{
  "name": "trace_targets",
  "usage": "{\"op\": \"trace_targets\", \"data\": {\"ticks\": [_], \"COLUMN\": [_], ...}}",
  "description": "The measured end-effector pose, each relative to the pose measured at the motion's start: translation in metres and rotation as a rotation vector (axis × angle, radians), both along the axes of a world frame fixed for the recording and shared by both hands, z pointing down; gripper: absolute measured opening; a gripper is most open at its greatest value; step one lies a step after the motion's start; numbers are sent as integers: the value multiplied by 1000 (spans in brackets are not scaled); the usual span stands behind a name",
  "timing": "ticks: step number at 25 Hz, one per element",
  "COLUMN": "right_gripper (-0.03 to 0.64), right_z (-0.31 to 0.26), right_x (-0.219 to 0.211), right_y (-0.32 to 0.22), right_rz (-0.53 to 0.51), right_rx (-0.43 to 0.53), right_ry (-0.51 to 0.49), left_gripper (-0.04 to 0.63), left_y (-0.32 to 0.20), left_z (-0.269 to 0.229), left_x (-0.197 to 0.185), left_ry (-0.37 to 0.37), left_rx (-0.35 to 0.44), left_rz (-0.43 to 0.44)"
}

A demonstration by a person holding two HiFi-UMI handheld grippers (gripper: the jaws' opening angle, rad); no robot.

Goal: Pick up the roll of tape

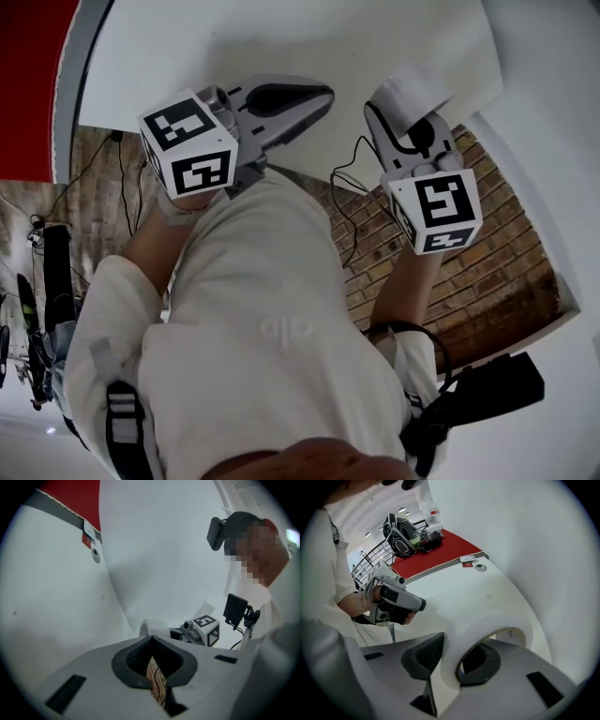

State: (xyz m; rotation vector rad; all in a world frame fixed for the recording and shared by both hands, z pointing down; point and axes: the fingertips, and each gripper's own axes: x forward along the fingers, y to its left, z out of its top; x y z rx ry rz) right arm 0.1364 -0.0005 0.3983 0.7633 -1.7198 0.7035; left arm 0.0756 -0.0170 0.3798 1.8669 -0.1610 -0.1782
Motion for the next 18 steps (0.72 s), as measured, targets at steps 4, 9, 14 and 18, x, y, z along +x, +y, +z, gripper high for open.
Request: {"op": "trace_targets", "data": {"ticks": [4, 9, 14, 18], "right_gripper": [110, 110, 110, 110], "right_z": [-26, -60, -95, -118], "right_x": [7, 19, 29, 35], "right_y": [3, 9, 21, 25], "right_rz": [22, 70, 101, 132], "right_rx": [57, 135, 198, 275], "right_ry": [-26, -77, -123, -165], "left_gripper": [8, 7, 7, 7], "left_y": [4, 12, 26, 33], "left_z": [-26, -60, -94, -117], "left_x": [13, 30, 41, 46], "left_ry": [-11, -29, -40, -81], "left_rx": [49, 124, 190, 249], "left_rz": [26, 58, 54, 89]}}
